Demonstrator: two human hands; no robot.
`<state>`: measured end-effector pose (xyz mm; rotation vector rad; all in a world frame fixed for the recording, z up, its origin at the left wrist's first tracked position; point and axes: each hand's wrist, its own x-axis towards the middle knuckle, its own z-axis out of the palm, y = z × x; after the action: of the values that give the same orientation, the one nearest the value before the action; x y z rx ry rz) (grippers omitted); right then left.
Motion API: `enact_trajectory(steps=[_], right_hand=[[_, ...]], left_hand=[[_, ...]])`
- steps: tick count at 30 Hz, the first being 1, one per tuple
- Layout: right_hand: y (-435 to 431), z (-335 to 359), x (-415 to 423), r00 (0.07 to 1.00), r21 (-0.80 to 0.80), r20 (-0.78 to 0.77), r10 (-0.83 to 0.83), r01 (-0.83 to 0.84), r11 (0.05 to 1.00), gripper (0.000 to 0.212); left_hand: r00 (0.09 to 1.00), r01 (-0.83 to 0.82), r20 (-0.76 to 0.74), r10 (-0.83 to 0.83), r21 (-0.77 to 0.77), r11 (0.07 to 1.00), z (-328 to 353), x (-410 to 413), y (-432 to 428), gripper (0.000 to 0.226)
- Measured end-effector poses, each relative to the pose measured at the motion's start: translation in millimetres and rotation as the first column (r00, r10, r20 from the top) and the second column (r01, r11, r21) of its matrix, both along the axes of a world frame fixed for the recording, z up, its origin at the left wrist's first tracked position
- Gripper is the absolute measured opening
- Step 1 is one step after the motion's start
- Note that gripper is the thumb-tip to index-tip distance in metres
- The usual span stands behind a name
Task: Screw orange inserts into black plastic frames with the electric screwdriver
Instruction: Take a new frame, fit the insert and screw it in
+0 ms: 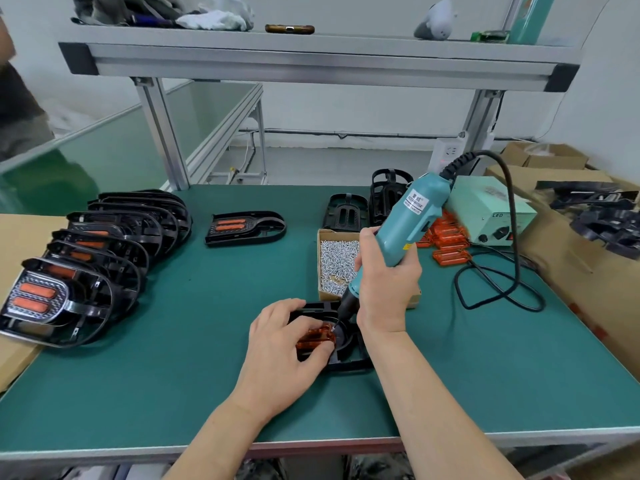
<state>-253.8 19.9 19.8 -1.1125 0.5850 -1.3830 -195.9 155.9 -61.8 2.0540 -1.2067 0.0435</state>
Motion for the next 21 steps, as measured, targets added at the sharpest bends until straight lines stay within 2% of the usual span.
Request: enact_trajectory(steps=[5,9,12,15,21], right_hand=[[1.9,-0.6,2.3,0.999,-0.025,-0.029,0.034,-0.035,0.999,0.014],[5.5,0.5,6.1,0.992,-0.109,-0.08,0.093,-0.102,0.989,0.021],[6.5,0.5,8.3,0.985,-0.163,-0.139,0.101,-0.124,0.979,0.016],[7.7,0.3,9.9,0.98,-0.152,-0.156,0.123,-0.146,0.978,0.021],[6.3,-2.2,11.3,0.983,-0.13,-0.14,0.122,-0.14,0.982,0.013]], left_hand=[[1.0,-0.002,-0.009,0.002,0.001,1.0,-0.5,0.0,0.5,0.04],[1.0,-0.004,-0.007,0.004,-0.006,1.0,-1.0,0.1,0.5,0.04],[1.0,-0.005,-0.009,0.005,-0.01,1.0,-0.5,-0.5,0.0,0.04],[1.0,-0.005,-0.014,0.005,-0.007,1.0,0.4,-0.9,0.0,0.042],[1.0,-0.005,-0.006,0.005,-0.023,1.0,-2.4,-0.3,-0.4,0.039]])
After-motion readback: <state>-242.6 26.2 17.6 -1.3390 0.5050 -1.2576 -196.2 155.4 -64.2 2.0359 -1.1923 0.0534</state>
